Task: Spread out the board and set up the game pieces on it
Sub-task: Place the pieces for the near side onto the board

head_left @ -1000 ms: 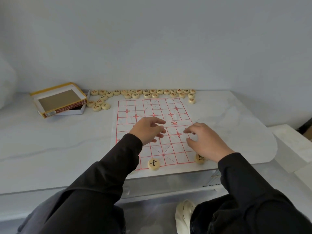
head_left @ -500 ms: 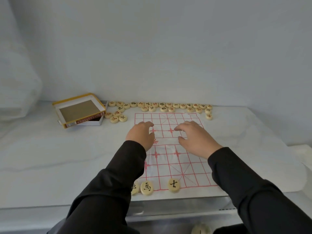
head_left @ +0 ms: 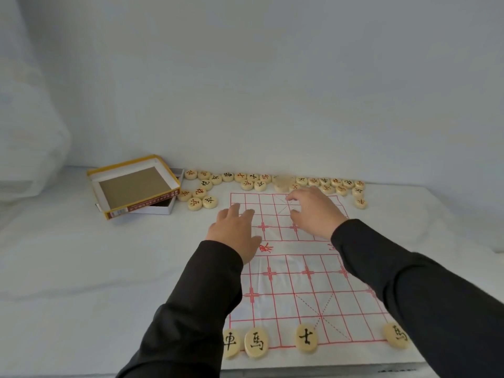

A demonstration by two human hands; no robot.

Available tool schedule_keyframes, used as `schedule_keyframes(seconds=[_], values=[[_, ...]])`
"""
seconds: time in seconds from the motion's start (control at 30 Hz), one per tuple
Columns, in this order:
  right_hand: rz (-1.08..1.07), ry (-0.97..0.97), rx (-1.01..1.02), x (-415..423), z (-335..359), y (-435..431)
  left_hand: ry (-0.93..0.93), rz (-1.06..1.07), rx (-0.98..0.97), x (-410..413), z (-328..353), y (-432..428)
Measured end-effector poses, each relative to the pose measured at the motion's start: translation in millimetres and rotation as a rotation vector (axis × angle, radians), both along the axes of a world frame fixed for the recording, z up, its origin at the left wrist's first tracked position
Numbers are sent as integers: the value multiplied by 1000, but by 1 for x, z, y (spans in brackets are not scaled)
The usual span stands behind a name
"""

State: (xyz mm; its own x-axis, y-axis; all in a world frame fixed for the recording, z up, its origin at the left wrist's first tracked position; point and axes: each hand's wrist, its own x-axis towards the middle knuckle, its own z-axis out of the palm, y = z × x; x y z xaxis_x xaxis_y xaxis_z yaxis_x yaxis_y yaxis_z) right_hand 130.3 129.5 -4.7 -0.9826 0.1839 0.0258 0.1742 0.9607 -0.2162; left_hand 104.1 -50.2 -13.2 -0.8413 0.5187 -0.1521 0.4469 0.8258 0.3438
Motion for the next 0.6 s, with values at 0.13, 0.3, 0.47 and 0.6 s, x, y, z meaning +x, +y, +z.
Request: schedule_keyframes(seconds=[0.13, 0.3, 0.47, 0.6], values=[[-118, 38, -105, -38, -9, 22, -5, -9, -15, 0, -2, 5], [-208, 48, -109, -80, -16, 40, -16, -31, -15, 2, -4, 11], [-207, 31, -44, -105, -25, 39, -24, -55, -10, 1, -5, 14], [-200, 16, 47, -116, -31, 35, -20, -48, -31, 2, -4, 15]])
